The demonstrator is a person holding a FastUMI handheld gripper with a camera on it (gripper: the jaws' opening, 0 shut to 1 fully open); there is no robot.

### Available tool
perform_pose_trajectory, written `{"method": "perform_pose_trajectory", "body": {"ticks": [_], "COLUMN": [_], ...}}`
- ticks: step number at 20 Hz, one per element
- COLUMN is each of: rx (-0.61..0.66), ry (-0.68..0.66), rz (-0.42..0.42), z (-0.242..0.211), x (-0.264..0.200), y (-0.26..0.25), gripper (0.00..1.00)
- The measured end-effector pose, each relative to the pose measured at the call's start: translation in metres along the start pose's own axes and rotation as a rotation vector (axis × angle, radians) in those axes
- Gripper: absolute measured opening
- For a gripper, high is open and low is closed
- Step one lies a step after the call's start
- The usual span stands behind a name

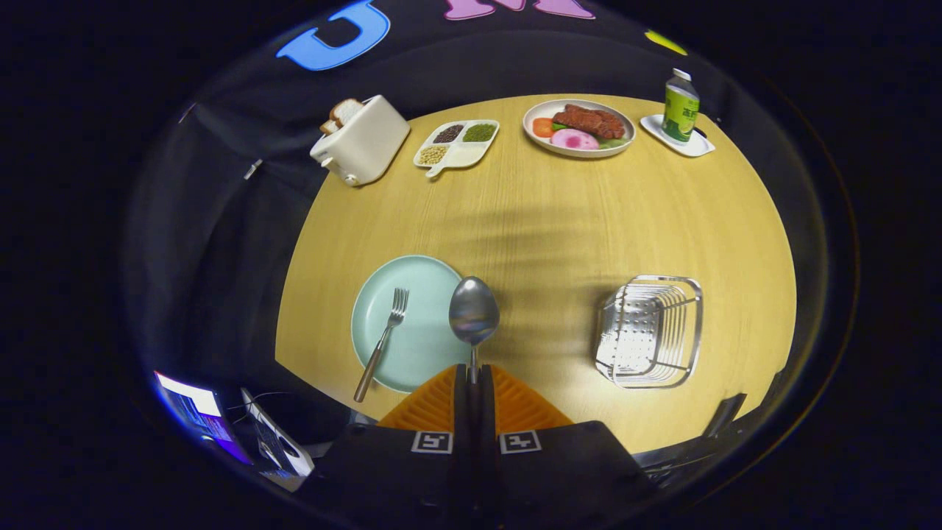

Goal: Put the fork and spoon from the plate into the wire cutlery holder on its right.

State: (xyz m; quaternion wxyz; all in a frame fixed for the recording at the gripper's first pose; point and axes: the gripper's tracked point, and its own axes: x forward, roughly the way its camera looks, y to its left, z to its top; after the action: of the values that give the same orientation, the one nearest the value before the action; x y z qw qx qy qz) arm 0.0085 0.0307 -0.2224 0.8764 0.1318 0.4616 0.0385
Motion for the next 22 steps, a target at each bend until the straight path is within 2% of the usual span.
{"method": "perform_pose_trajectory", "body": {"ticks": [8, 22], "rx": [0.054, 0.116], "ry": [0.014, 0.152], "rz": [-0.084, -0.14], "z": [-0.005, -0.012], "x": [-0.04, -0.005], "y": [-0.082, -0.118], "gripper": [0.08, 0.08]}}
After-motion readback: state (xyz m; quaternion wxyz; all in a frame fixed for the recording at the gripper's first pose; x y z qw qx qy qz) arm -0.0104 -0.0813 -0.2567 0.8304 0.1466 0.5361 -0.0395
